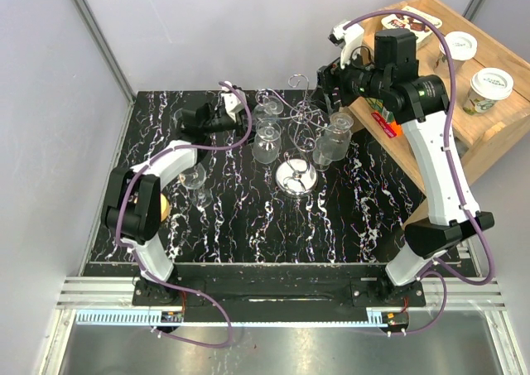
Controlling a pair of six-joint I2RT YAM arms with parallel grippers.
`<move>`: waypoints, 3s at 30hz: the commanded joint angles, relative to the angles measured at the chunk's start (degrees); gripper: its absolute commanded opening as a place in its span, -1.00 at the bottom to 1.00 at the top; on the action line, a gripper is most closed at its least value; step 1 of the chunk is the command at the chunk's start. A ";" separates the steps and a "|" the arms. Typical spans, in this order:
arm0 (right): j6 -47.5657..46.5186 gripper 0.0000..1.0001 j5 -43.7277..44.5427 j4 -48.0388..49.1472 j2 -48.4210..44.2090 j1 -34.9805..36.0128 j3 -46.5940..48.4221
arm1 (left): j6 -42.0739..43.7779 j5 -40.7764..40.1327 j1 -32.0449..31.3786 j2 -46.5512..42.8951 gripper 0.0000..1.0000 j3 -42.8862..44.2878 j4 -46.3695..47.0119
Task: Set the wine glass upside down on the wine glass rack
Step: Turn the wine glass upside down at the wine rack.
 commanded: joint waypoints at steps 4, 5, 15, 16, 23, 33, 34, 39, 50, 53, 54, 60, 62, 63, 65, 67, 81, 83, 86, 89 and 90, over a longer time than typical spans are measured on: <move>-1.47 0.68 -0.39 0.27 -0.28 0.05 0.65 | 0.00 0.47 0.30 1.53 -1.00 5.89 4.36; -1.64 0.68 -0.30 0.27 -0.37 0.05 0.39 | -0.70 0.73 0.30 1.62 -1.00 6.07 5.06; -2.17 0.68 -0.38 0.00 -0.81 0.14 -0.14 | -14.39 4.16 0.47 3.81 -1.00 3.08 26.84; -2.17 0.68 -0.21 0.00 -0.81 0.05 -0.23 | -15.81 4.42 0.47 4.25 -1.00 4.12 26.69; -2.61 0.68 -0.12 -0.17 -1.07 0.05 -0.58 | -12.23 1.53 0.73 4.52 -1.00 7.56 17.92; -2.52 0.68 -1.09 -0.17 -0.81 0.05 -1.11 | -7.21 -4.45 0.82 4.87 -1.00 8.18 12.19; -2.52 0.68 -1.17 -0.17 -0.72 0.05 -1.02 | -7.21 -4.89 0.91 4.96 -1.00 8.44 12.10; -2.70 0.68 -0.82 -0.35 -1.33 0.05 -1.37 | -10.27 -4.98 1.70 5.22 -1.00 7.56 16.57; -2.88 0.68 -1.26 -0.17 -1.16 0.05 -1.72 | -9.49 -2.87 2.76 1.00 -1.00 1.50 18.08; -2.79 0.68 -1.53 -0.17 -1.25 0.05 -1.72 | -7.39 -2.78 2.76 0.65 -1.00 0.62 16.68; -2.79 0.68 -1.44 -0.17 -1.33 0.05 -1.72 | -6.86 -2.78 2.76 0.56 -1.00 0.18 16.76; -3.05 0.68 -1.35 -0.17 -1.69 0.05 -2.25 | -6.85 -2.08 2.67 -0.58 -1.00 -1.84 17.38; -3.05 0.68 -1.26 -0.17 -1.77 0.05 -2.34 | -6.85 -1.82 2.67 -1.02 -1.00 -2.37 17.46; -3.05 0.68 -1.26 -0.26 -1.77 0.05 -2.34 | -5.55 -1.73 2.67 -1.11 -1.00 -2.89 17.38; -3.05 0.68 -1.26 -0.17 -1.77 0.05 -2.42 | -5.01 -1.55 2.58 -1.55 -1.00 -3.25 16.76; -3.05 0.68 -1.44 -0.17 -1.60 0.14 -2.34 | -4.48 -1.38 2.41 -1.72 -1.00 -3.16 15.63; -3.31 0.68 -1.18 -0.17 -1.95 0.05 -2.77 | -0.71 0.91 1.09 1.09 -0.83 -0.52 11.49; -3.49 0.68 -1.09 -0.17 -2.04 0.05 -2.86 | -0.18 1.43 1.00 0.83 -0.78 -1.14 11.49; -3.67 0.68 -1.17 -0.26 -1.78 0.05 -2.78 | -0.79 2.75 1.00 0.56 -0.75 -2.54 14.03; -3.49 0.68 -1.61 -0.17 -1.51 0.05 -2.60 | -2.28 3.46 0.91 0.56 -0.89 -3.34 16.32; -3.58 0.68 -1.53 -0.17 -1.42 0.05 -2.69 | -2.28 3.72 1.00 0.56 -0.91 -3.34 16.32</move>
